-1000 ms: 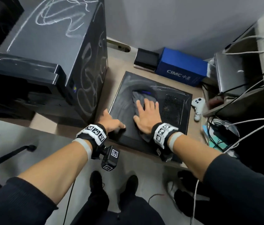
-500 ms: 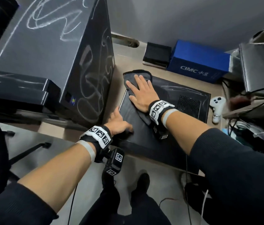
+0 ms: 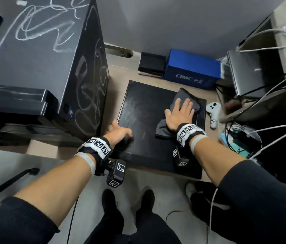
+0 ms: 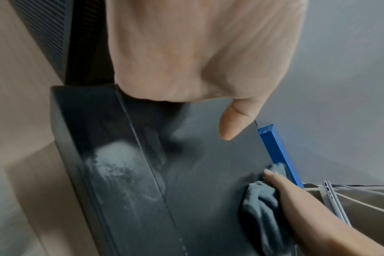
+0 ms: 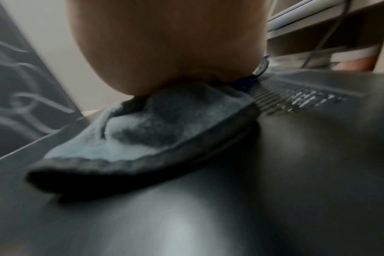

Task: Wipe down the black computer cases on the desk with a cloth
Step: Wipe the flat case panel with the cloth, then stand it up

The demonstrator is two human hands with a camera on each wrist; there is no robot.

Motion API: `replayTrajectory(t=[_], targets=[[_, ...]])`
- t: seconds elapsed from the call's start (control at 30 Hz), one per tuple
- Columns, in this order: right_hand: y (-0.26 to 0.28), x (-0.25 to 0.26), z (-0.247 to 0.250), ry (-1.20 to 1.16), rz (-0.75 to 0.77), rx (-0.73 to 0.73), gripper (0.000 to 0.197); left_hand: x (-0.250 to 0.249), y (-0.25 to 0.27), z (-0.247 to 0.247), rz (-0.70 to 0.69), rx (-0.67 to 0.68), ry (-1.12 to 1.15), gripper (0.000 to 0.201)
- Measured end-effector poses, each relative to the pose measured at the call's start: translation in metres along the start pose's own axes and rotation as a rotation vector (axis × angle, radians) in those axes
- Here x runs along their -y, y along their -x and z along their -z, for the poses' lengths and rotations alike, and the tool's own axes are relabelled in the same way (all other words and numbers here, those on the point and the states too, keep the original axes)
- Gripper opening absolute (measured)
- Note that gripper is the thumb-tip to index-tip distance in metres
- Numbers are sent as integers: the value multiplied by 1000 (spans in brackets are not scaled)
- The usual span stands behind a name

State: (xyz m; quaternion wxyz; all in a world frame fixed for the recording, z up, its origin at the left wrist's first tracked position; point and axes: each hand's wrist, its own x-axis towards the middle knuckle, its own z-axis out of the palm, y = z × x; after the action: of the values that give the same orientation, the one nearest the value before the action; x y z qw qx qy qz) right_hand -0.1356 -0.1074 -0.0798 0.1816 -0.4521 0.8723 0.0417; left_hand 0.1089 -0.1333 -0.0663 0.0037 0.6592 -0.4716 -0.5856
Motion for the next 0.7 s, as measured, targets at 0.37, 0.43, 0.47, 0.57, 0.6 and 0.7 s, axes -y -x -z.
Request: replayTrajectory(t=[0.37, 0.43, 0.47, 0.57, 0.6, 0.7], targets=[[-43, 40, 3, -28, 209, -9, 71, 5, -14, -6, 15, -61, -50, 118], [-52, 4, 9, -85, 21, -64, 74, 12, -20, -10, 5, -95, -139, 117], [-53, -13, 11, -103, -58, -81, 74, 12, -20, -11, 5, -114, -191, 119], [-34, -47, 8, -139, -204, -112, 78, 7, -15, -17, 21, -136, -290, 120], [-23, -51, 5, -165, -239, -110, 79, 5, -14, -17, 28, -136, -302, 119], [25, -53, -8, -214, -303, -86, 81, 2, -11, -15, 35, -119, -336, 119]])
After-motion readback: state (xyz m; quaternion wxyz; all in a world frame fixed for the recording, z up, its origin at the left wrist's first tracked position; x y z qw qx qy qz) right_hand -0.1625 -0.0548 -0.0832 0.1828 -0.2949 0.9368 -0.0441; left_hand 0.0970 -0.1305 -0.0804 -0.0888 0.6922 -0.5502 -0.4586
